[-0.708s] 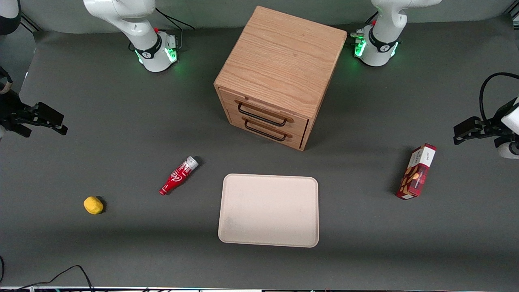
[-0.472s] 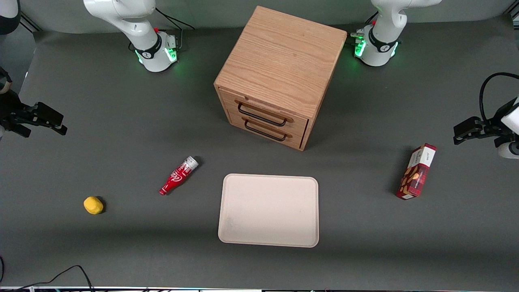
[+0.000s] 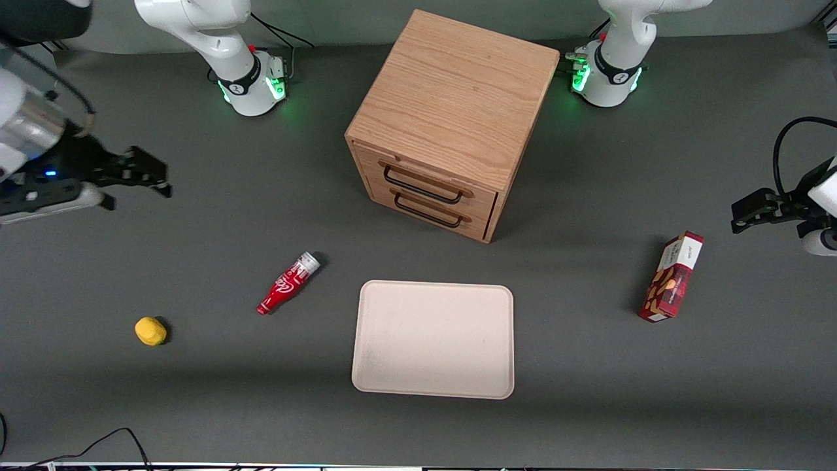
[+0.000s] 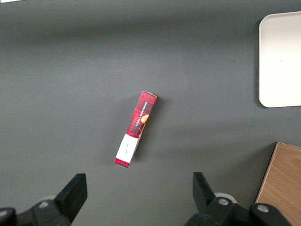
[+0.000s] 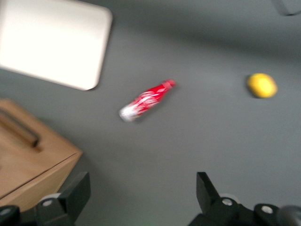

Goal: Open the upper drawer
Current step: 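Move the right gripper toward the wooden cabinet's drawer handles, then hook the right gripper onto the upper drawer's black handle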

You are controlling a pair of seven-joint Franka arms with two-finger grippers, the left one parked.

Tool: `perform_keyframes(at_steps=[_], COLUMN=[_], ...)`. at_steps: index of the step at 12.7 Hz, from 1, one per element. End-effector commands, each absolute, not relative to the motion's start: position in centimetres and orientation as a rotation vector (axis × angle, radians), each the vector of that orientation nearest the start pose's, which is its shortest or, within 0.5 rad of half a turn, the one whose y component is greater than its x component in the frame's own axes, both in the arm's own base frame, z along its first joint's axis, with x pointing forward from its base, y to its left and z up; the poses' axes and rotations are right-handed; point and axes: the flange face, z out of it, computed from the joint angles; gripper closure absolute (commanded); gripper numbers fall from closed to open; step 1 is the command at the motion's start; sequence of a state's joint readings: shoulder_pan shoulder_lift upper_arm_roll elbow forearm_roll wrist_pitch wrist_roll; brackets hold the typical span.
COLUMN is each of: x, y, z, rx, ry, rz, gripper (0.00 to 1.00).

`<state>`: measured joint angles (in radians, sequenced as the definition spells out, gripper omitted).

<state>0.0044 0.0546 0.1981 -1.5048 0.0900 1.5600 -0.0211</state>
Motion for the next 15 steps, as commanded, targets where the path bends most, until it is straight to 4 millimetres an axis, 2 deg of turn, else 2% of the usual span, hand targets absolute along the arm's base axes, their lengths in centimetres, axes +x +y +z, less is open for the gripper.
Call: perform_keyframes(at_steps=[1, 3, 4, 6, 8, 13, 15], x=[55.3, 55.1, 55.5, 54.9, 54.0, 53.3, 53.5], y=[18.1, 22.2, 23.0, 27.4, 31.6, 36.6, 37.4], z=[61.0, 58.7, 57.4, 55.8, 53.0, 46.9, 44.9], rx=[-2.941, -2.841, -2.783, -2.72, -2.668, -2.613, -2.604], ry=[-0.511, -0.584, -0.578, -0.658, -0.733, -0.76, -0.745], rz=[0.091, 0.161, 0.198, 0.205, 0.228, 0.234, 0.217], gripper=[0.0, 0.0, 0.0, 0.0, 0.0, 0.0, 0.0])
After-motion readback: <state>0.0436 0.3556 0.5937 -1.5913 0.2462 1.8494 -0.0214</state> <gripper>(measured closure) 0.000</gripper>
